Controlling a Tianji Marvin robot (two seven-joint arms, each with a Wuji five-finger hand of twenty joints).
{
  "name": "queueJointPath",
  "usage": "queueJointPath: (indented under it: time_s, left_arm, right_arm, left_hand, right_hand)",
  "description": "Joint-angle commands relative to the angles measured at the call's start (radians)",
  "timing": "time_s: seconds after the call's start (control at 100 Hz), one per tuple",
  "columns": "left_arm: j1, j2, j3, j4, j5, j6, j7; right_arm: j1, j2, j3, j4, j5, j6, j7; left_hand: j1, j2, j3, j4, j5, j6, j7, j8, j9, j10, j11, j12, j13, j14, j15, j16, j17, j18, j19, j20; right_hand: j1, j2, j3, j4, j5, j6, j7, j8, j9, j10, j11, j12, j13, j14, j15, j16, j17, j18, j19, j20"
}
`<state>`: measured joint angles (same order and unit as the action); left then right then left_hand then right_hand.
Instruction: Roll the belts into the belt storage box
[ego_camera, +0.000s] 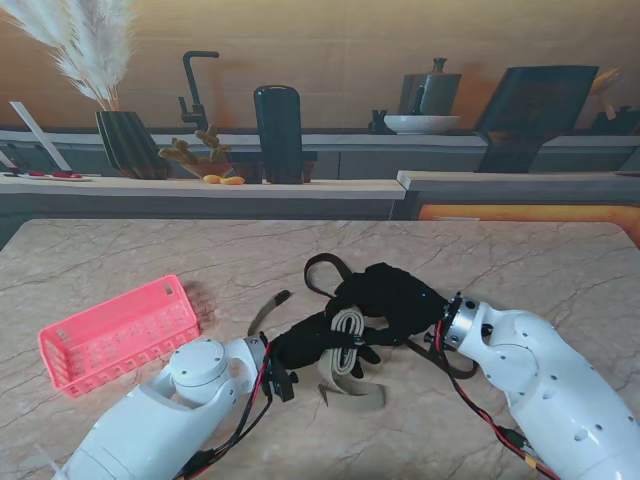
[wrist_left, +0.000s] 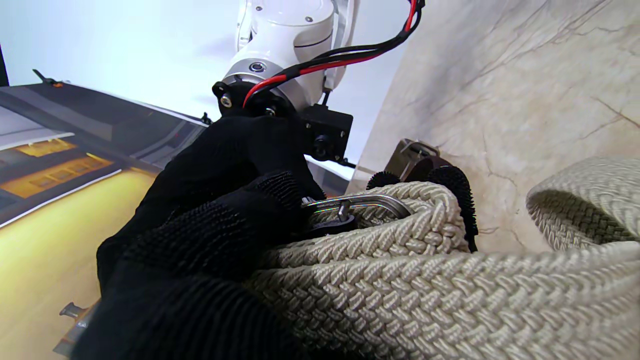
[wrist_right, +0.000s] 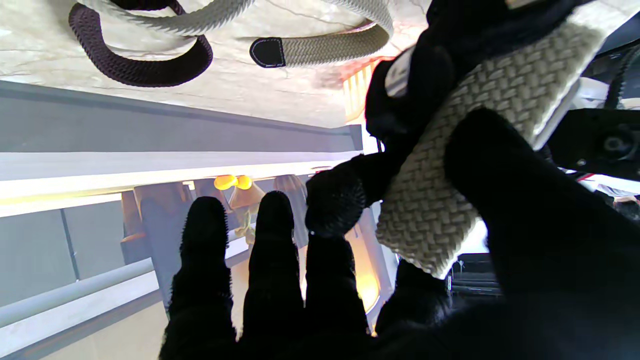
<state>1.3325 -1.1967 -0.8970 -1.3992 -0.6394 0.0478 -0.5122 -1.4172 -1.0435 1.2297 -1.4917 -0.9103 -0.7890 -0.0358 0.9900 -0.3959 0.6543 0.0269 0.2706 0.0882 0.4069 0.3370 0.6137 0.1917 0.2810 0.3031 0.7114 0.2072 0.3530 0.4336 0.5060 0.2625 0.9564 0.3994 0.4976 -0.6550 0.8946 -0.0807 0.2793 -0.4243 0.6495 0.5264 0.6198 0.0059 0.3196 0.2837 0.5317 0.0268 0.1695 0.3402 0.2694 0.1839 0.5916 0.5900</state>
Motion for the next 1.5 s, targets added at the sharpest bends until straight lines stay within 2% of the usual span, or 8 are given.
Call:
queueJointPath:
  time_s: [0.0,0.2,0.3,0.44,0.48,0.61,0.92,1.49]
  left_arm:
    - [0.001,-0.004,0.003,-0.012,-0.003,0.002,-0.013]
    - [0.006,-0.004,0.000,-0.016,-0.018,-0.001,-0.025]
    - [0.010,-0.007,-0.003,-0.019,-0.029,-0.002,-0.021]
    - [0.021,-0.009,-0.013,-0.031,-0.033,-0.011,0.001]
    - [0.027,-0.010,-0.017,-0.037,-0.033,-0.015,0.013]
    - [0.050,-0.014,-0.031,-0.060,-0.035,-0.039,0.067]
    - [0.075,-0.013,-0.060,-0.090,-0.014,-0.058,0.121]
    - [0.131,-0.035,-0.089,-0.150,0.078,-0.053,0.359]
  right_arm:
    - [0.008,-0.002,-0.017,0.008,0.007,-0.012,0.015]
    - [0.028,-0.007,-0.046,0.046,0.031,-0.021,0.006]
    - [0.038,-0.012,-0.065,0.069,0.050,-0.022,-0.010]
    - [0.046,-0.020,-0.089,0.089,0.123,-0.007,0.005]
    - [0.046,-0.021,-0.089,0.089,0.124,0.001,0.003]
    - [0.029,-0.029,-0.069,0.077,0.093,0.043,-0.057]
    - [-0.026,-0.046,-0.002,0.037,0.026,0.139,-0.206]
    - [-0.085,-0.070,0.066,-0.017,-0.100,0.303,-0.538]
  left_hand:
    - [0.049,0.058,0.026,0.050,-0.003,-0.009,-0.014,-0.015,0.014,0.003,0.009,-0.016,0.035,-0.011,0.023,-0.008,0.030,-0.038,0.004,-0.013]
    - [0.061,0.057,0.024,0.043,0.005,-0.007,-0.007,-0.014,0.051,0.003,0.028,-0.007,0.077,-0.018,0.065,0.013,0.063,-0.052,0.039,-0.008]
    - [0.061,0.058,0.021,0.037,0.006,-0.008,-0.005,-0.014,0.057,0.001,0.033,-0.004,0.080,-0.018,0.070,0.023,0.063,-0.054,0.044,-0.010]
    - [0.025,0.050,-0.004,0.028,0.009,-0.014,-0.002,-0.012,0.058,-0.003,0.038,0.001,0.073,-0.009,0.074,0.027,0.047,-0.048,0.039,-0.015]
    - [0.007,0.029,-0.038,0.005,0.010,-0.016,-0.004,-0.011,0.056,-0.008,0.039,0.009,0.060,-0.003,0.083,0.033,0.024,-0.029,0.031,-0.018]
    - [-0.057,-0.027,-0.120,-0.047,0.016,-0.024,-0.014,-0.007,0.050,-0.025,0.041,0.043,0.030,0.012,0.117,0.072,-0.042,0.020,0.028,0.000]
    - [-0.173,-0.085,-0.170,-0.065,0.043,-0.018,-0.034,0.000,0.057,-0.027,0.039,0.080,0.008,0.025,0.144,0.122,-0.084,0.052,0.054,0.035]
    - [-0.211,-0.013,-0.246,-0.077,0.171,-0.031,-0.024,0.059,0.096,-0.019,0.032,0.113,-0.074,0.050,0.089,0.110,-0.220,0.082,-0.001,0.053]
  right_hand:
    - [0.047,0.002,0.033,-0.016,0.051,-0.042,0.051,0.015,0.047,-0.032,-0.009,-0.012,0.024,-0.026,0.009,-0.007,0.010,-0.021,0.009,-0.011]
    - [0.060,0.009,0.048,-0.019,0.227,-0.046,0.103,0.035,0.263,-0.102,0.016,0.024,0.101,-0.055,0.038,0.021,0.033,-0.023,0.031,-0.011]
    - [0.105,-0.036,0.009,-0.133,0.366,-0.106,0.235,-0.112,0.443,-0.159,0.036,0.102,0.178,-0.082,0.073,0.062,0.053,-0.023,0.055,-0.024]
    - [0.120,-0.060,0.023,-0.151,0.575,-0.139,0.385,-0.212,0.644,-0.156,0.095,0.159,0.272,-0.094,0.166,0.132,0.070,-0.014,0.078,-0.024]
    - [0.117,-0.074,0.041,-0.154,0.591,-0.130,0.401,-0.234,0.656,-0.148,0.116,0.158,0.282,-0.096,0.188,0.152,0.075,-0.012,0.086,-0.022]
    - [0.119,-0.104,0.087,-0.163,0.613,-0.091,0.427,-0.262,0.666,-0.123,0.177,0.146,0.298,-0.097,0.239,0.189,0.084,-0.008,0.100,-0.023]
    - [0.156,-0.127,0.128,-0.152,0.635,0.013,0.446,-0.279,0.650,-0.047,0.280,0.123,0.320,-0.104,0.400,0.277,0.094,0.005,0.129,-0.029]
    - [0.174,-0.094,0.097,-0.120,0.606,0.031,0.443,-0.269,0.605,-0.040,0.328,0.101,0.277,-0.088,0.457,0.293,0.061,0.035,0.143,-0.043]
